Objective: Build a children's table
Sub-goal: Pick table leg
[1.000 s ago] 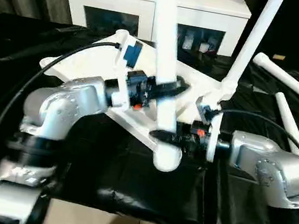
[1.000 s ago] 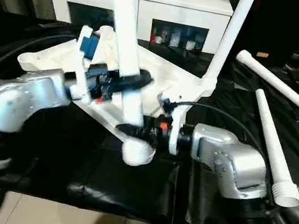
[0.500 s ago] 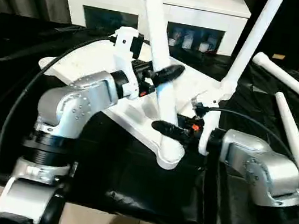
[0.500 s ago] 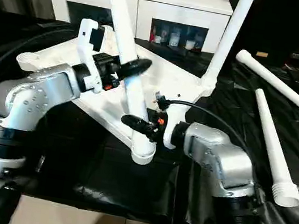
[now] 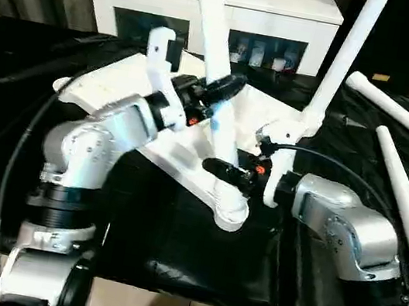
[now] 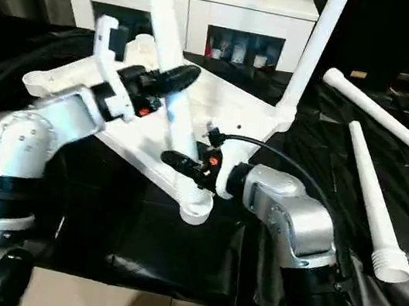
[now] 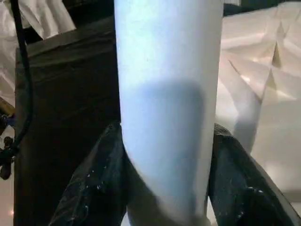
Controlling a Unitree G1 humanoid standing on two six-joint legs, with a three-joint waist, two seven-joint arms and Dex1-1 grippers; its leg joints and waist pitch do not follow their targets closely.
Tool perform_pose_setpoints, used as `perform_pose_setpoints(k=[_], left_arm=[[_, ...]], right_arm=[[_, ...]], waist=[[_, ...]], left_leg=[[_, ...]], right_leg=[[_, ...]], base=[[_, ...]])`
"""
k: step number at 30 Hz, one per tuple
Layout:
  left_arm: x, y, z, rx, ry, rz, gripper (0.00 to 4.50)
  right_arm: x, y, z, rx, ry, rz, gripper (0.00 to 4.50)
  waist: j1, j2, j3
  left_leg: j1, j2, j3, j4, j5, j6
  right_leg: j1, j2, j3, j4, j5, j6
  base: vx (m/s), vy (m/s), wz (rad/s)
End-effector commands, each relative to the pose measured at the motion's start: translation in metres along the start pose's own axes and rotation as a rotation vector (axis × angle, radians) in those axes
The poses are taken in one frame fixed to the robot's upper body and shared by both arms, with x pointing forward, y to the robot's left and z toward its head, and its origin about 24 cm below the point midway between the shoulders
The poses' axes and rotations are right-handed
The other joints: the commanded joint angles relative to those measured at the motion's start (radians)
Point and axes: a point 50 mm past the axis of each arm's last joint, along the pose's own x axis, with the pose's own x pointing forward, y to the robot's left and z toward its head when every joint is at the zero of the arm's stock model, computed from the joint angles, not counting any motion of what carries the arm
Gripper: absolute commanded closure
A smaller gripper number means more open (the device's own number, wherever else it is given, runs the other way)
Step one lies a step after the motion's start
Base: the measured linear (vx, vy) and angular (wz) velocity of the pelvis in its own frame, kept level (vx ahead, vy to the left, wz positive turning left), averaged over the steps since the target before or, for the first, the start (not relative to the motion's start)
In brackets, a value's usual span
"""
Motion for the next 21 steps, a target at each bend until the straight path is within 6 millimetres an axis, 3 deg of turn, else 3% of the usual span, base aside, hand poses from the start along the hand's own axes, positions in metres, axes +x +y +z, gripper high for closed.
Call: perform_pose_setpoints(k=[1,3,8,11,21], left_arm=[[0.003,-0.018,-0.003,0.012,0.04,-0.16,2.73],[0.002,-0.021,-0.003,0.035,0.058,-0.211,2.73],[0.002,-0.022,-0.003,0.057,0.089,-0.236,2.73],[0.002,-0.024,-0.003,0.104,0.14,-0.287,2.73],[0.003,-0.027,-0.005,0.133,0.186,-0.349,2.73]], right_arm=[[-0.005,-0.008,0.015,-0.001,-0.06,-0.017,1.87],[-0.006,-0.008,0.015,0.009,-0.054,0.01,1.73],[-0.01,-0.009,0.014,-0.006,-0.021,0.04,1.33],[-0.019,-0.007,0.009,-0.028,0.067,0.147,1.33],[-0.025,-0.006,0.003,-0.066,0.168,0.236,1.33]], waist=[[0.005,-0.016,-0.076],[0.004,-0.014,-0.075],[0.004,-0.018,-0.075],[0.005,-0.02,-0.074],[0.004,-0.025,-0.074]], left_leg=[[0.03,0.035,-0.016,-0.067,-0.159,0.006],[0.032,0.038,-0.017,-0.068,-0.165,0.005],[0.03,0.037,-0.016,-0.068,-0.162,-0.001],[0.03,0.037,-0.015,-0.068,-0.159,0.003],[0.029,0.038,-0.014,-0.063,-0.15,0.02]], right_leg=[[0.042,-0.039,0.027,-0.064,-0.132,-0.212],[0.04,-0.037,0.027,-0.062,-0.134,-0.215],[0.044,-0.038,0.028,-0.061,-0.121,-0.214],[0.044,-0.038,0.029,-0.061,-0.122,-0.213],[0.047,-0.04,0.028,-0.06,-0.12,-0.238]], base=[[0.0,0.0,0.0],[0.0,0.0,0.0],[0.0,0.0,0.0],[0.0,0.0,0.0],[0.0,0.0,0.0]])
